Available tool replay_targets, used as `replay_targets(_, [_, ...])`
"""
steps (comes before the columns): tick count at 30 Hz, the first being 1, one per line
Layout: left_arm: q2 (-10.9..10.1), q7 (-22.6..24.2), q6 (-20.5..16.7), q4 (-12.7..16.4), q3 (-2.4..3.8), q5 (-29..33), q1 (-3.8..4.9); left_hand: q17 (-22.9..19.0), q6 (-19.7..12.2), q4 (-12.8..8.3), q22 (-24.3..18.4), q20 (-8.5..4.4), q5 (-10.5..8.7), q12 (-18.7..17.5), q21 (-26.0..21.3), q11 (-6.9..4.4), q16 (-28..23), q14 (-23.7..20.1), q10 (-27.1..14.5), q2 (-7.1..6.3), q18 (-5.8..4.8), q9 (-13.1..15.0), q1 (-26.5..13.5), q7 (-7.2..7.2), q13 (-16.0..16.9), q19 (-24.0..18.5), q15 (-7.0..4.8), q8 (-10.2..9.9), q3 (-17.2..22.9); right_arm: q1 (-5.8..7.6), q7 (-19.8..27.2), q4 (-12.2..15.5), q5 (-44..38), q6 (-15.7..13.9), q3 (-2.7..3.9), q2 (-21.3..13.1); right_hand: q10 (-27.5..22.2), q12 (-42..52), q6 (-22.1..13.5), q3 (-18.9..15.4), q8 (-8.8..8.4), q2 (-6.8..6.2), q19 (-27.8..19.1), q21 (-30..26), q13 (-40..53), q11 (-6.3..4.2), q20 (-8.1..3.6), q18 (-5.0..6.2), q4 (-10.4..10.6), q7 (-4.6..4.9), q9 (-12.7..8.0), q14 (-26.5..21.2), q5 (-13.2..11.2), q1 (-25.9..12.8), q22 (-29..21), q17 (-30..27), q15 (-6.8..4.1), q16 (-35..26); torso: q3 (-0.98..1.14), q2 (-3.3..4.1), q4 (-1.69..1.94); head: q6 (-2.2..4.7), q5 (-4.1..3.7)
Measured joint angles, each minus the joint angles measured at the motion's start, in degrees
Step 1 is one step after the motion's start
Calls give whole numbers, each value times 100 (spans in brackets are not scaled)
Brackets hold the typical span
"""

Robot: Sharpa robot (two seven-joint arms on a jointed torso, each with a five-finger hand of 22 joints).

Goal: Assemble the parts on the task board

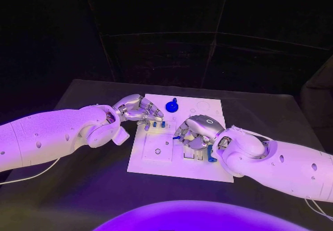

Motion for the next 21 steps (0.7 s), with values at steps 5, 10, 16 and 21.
replay_targets(5, [16, -111, -76, -10, -2, -279, -3, 3, -21, 0, 0, -15, 0, 28, 0, -22, 0, 11, -22, 27, 0, 0, 27, -20, 12, 16, -11, 14, 0, 2, 32, 38, 131, -85, 0, -24, 0, 0, 1, -16, -1, 6, 0, 0, 0, 0, 0, 0, 16, -2, 6, 0, 58, -6, 5, 9, 0, 0, 0, 2, 0, -3, -4])
replay_targets(10, [36, -200, -144, -13, -2, -526, -8, 13, -20, -24, -5, -16, 0, 28, 0, -21, 0, 20, -22, 3, 0, 6, 51, -20, 22, 16, -21, 25, 10, 2, 74, 71, 240, -164, 1, -47, 0, 0, 19, -25, -16, 6, 0, 0, 0, 0, 0, 0, 25, -21, 6, 0, 90, -6, 11, 12, 0, 0, 0, 3, 1, -10, -2])
replay_targets(16, [97, -305, -203, -2, -4, -808, -25, 34, -20, -33, -5, -15, 0, 60, 0, -21, 33, 20, -22, 22, 0, 6, 70, -20, 28, 15, -21, 48, 1, 3, 119, 112, 334, -252, 1, -76, 0, -21, 18, -36, -29, 30, 0, 0, -1, 0, 0, 0, 36, -22, 3, 0, 117, -30, 16, 18, 0, 28, 0, 3, 4, -13, 4])
replay_targets(21, [170, -409, -251, 3, -6, -986, -37, 46, -20, -50, -4, -2, 0, 66, 0, -21, 33, 20, -22, 21, 1, 12, 70, -20, 41, 29, -21, 55, -16, 3, 162, 156, 400, -345, 4, -82, 0, -21, 18, -36, -30, 30, 0, 0, -1, 0, 0, 0, 36, -21, 5, 0, 117, -30, 16, 18, 0, 28, 2, 4, 4, -14, 5])
